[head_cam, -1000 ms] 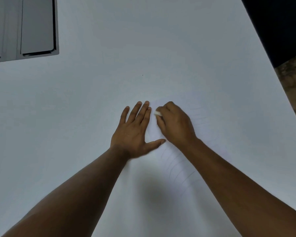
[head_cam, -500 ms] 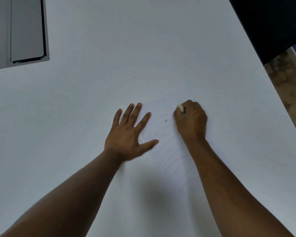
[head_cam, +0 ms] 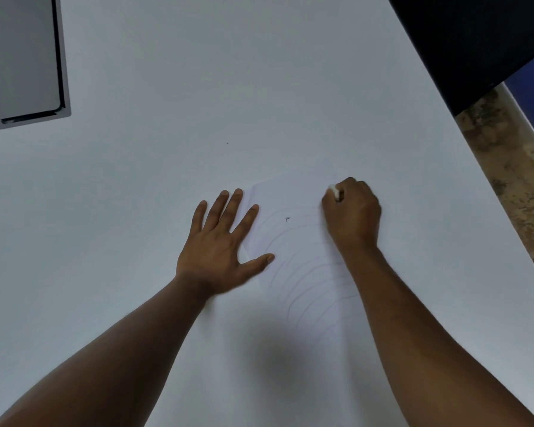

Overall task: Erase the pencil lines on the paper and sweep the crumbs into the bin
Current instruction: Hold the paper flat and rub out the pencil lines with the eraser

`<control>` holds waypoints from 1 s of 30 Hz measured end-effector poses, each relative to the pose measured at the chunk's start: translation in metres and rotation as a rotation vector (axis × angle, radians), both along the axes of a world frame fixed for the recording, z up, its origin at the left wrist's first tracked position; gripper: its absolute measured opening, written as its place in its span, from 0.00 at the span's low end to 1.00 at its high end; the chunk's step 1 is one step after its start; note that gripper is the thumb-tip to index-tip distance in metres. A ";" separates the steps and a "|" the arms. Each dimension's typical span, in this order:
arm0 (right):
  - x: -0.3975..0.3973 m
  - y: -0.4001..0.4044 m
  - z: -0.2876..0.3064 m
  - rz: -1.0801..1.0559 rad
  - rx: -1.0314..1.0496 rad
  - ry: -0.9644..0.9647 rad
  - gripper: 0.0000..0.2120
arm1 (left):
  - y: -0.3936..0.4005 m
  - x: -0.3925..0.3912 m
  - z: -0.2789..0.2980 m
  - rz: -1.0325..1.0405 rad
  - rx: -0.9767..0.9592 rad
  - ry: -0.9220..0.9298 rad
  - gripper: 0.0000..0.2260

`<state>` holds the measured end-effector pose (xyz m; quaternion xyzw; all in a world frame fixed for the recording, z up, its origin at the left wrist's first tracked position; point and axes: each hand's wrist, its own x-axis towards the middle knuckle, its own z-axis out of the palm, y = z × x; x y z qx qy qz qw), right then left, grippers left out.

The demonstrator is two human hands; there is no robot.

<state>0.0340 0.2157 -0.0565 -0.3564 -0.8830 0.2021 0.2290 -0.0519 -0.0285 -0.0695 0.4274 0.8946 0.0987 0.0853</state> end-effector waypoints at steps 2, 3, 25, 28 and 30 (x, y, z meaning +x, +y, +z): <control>-0.002 0.002 0.002 -0.025 -0.016 -0.001 0.08 | 0.000 0.000 0.000 0.000 -0.013 0.001 0.41; -0.004 -0.004 0.002 -0.008 -0.014 0.015 0.07 | 0.000 0.000 0.000 -0.001 -0.014 0.006 0.41; 0.004 0.000 0.002 0.093 -0.006 -0.027 0.09 | 0.000 0.000 0.000 -0.007 -0.011 0.013 0.41; 0.005 0.013 0.005 -0.003 -0.061 -0.085 0.08 | -0.001 0.000 0.000 -0.004 -0.012 0.010 0.41; 0.006 0.013 0.009 -0.017 -0.134 -0.070 0.07 | -0.001 0.000 -0.001 -0.006 -0.007 0.003 0.41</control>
